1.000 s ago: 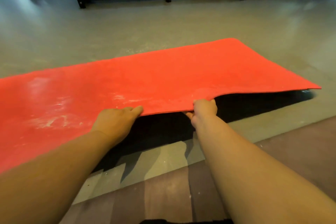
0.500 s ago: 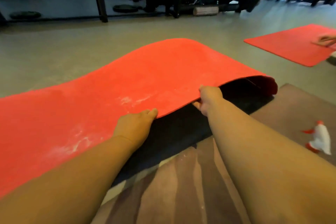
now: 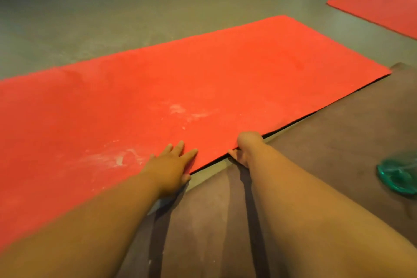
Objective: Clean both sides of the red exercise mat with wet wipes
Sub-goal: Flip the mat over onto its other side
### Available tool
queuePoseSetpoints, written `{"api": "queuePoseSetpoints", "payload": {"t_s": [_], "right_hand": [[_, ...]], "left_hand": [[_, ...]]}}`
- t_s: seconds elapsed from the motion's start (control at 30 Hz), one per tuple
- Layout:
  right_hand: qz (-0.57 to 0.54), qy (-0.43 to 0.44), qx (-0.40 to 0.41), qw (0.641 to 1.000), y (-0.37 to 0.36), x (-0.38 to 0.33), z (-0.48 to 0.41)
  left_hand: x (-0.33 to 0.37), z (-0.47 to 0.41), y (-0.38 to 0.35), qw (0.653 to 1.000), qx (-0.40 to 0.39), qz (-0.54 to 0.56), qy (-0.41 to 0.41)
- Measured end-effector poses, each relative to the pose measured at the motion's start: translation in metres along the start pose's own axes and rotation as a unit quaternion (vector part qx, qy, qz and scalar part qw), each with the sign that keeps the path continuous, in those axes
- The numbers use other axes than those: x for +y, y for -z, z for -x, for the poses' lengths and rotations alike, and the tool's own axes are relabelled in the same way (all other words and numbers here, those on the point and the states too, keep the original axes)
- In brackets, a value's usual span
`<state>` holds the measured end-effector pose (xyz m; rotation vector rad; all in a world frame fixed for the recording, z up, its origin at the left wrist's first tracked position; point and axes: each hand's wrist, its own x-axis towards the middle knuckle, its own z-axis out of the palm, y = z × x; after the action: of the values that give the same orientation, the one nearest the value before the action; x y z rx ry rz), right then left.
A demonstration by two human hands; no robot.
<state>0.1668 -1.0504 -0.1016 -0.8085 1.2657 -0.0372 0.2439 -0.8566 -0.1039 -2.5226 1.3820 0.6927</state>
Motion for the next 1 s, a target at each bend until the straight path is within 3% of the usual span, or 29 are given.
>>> {"api": "queuePoseSetpoints", "payload": {"t_s": [0.13,0.27,0.5,0.67,0.83,0.9,1.0], "right_hand": [[0.151,-0.038,-0.032,0.987,-0.022,0.02,0.026],[0.311,-0.09,-0.129,0.937,-0.045,0.037,0.052],[0.352,-0.038,-0.256,0.899,-0.124,0.079,0.093],[0.34,0.022,-0.254,0.905,-0.213,0.141,0.122],[0.416,0.061,-0.253,0.871,-0.303,0.217,0.159],[0.462,0.13,-0.262,0.838,-0.335,0.248,0.177],[0.558,0.305,-0.297,0.712,-0.373,0.293,0.202]], "left_hand": [[-0.014,0.019,-0.003,1.0,0.007,0.006,0.011],[-0.032,0.041,-0.004,1.0,0.014,0.005,0.019],[-0.116,0.108,-0.033,0.994,-0.051,-0.011,0.099],[-0.187,0.183,-0.067,0.988,-0.061,-0.032,0.14],[-0.265,0.281,-0.092,0.97,-0.143,-0.062,0.187],[-0.298,0.322,-0.109,0.959,-0.174,-0.051,0.216],[-0.334,0.37,-0.137,0.965,-0.133,0.006,0.225]]}}
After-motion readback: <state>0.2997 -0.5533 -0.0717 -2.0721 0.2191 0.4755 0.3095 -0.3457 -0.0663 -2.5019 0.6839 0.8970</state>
